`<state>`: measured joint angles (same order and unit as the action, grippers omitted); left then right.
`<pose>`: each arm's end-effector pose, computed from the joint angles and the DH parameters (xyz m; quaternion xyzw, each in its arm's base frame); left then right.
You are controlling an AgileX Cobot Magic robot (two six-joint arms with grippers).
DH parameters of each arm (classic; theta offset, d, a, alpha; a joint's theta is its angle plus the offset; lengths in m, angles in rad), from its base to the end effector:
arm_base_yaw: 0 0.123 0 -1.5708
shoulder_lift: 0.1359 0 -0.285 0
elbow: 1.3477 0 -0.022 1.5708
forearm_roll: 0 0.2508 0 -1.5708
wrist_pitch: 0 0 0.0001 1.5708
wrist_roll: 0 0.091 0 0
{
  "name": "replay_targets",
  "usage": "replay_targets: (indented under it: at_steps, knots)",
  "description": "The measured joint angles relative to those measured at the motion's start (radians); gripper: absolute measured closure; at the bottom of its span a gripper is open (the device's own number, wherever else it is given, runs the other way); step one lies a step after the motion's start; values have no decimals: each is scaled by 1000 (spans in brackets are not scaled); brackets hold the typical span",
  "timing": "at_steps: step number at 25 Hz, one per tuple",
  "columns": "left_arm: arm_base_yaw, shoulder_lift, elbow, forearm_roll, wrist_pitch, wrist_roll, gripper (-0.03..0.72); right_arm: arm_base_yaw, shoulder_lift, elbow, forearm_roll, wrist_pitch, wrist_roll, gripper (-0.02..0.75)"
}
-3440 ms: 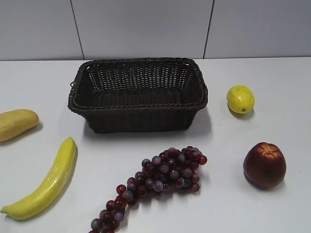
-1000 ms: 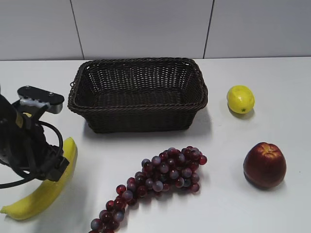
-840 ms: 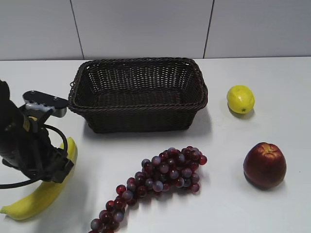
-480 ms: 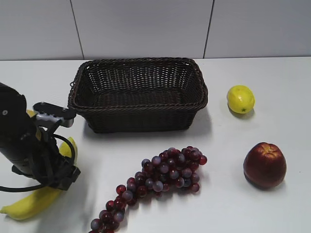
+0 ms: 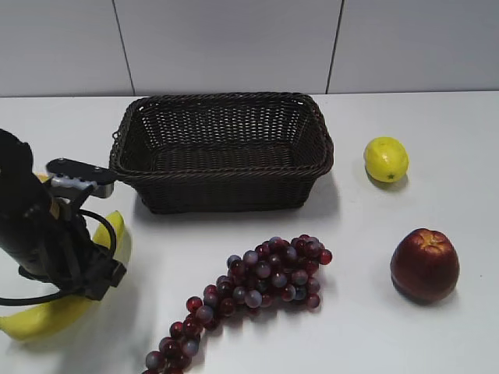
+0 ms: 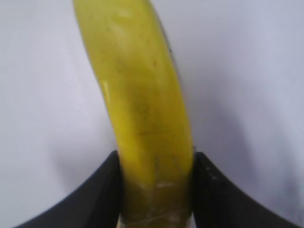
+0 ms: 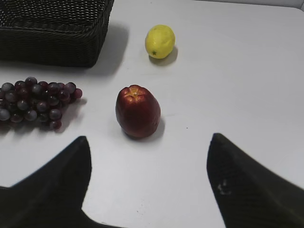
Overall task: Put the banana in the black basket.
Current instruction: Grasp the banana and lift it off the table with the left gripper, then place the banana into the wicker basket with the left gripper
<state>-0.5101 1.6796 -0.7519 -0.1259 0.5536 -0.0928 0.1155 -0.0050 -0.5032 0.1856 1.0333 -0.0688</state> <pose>0.2317 -0.1366 0.1380 0.1566 0.9830 -0.0621 0.0729 -0.0073 0.0137 0.2815 -0.0800 0.8364 0.1051 0.5320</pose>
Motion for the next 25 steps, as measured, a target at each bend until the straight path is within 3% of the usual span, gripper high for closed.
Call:
replay_targets:
  at_steps: [5,8,14,18,25]
  knots:
    - [0,-124,0,51,68,27,275,0,0,0,0,0,0,167]
    - [0,-218,0,58,90,118,275,0,0,0,0,0,0,167]
    - [0,-313,-98,87,176,587,275,0,0,0,0,0,0,167]
    - [1,-293,-260,169,243,691,275,0,0,0,0,0,0,167]
    - [1,-124,-527,199,239,1026,275,0,0,0,0,0,0,167]
